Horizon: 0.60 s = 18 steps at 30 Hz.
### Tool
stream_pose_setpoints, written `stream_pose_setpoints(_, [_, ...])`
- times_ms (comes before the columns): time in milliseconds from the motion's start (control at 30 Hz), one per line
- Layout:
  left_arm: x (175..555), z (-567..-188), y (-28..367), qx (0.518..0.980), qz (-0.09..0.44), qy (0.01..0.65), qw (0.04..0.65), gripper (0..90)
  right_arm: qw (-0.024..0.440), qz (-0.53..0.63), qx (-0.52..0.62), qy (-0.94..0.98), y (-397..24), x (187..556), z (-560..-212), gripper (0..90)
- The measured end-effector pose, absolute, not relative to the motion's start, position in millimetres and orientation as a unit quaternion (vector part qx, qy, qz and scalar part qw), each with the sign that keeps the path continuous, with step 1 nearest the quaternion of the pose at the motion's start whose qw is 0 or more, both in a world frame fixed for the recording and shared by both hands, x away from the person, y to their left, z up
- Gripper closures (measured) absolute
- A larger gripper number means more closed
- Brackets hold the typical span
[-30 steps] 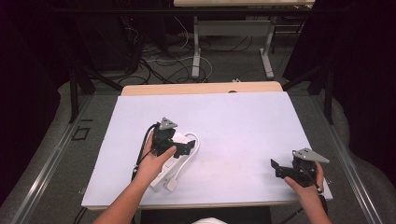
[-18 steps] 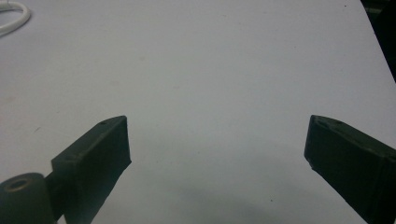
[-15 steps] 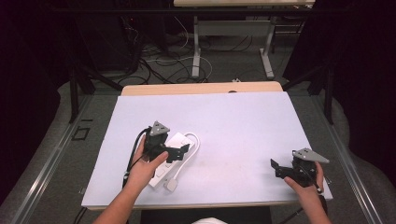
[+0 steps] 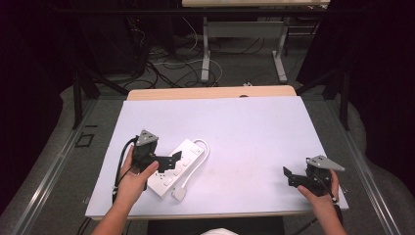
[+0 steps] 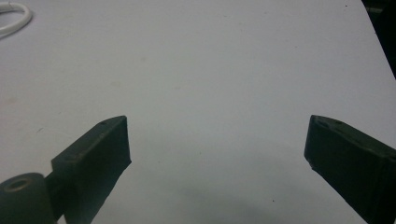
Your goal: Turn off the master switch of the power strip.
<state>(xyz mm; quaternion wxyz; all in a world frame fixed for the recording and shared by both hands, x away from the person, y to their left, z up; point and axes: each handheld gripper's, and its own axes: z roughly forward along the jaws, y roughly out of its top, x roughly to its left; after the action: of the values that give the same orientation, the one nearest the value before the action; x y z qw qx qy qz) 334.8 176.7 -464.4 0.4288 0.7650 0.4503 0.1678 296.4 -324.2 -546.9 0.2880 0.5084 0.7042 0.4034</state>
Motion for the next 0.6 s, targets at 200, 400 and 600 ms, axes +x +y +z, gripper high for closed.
stream_pose_setpoints(200, [332,-467,196,0.745,0.170,0.472,0.440,0.3,0.288,0.403,0.509,0.704,-325,296,-547,6.5])
stream_pose_setpoints(400, [329,-474,213,0.733,0.183,0.488,0.437,0.3,0.291,0.404,0.503,0.707,-326,297,-547,6.5])
stream_pose_setpoints(600, [325,-485,232,0.722,0.190,0.507,0.431,0.3,0.289,0.404,0.507,0.704,-326,296,-547,6.5])
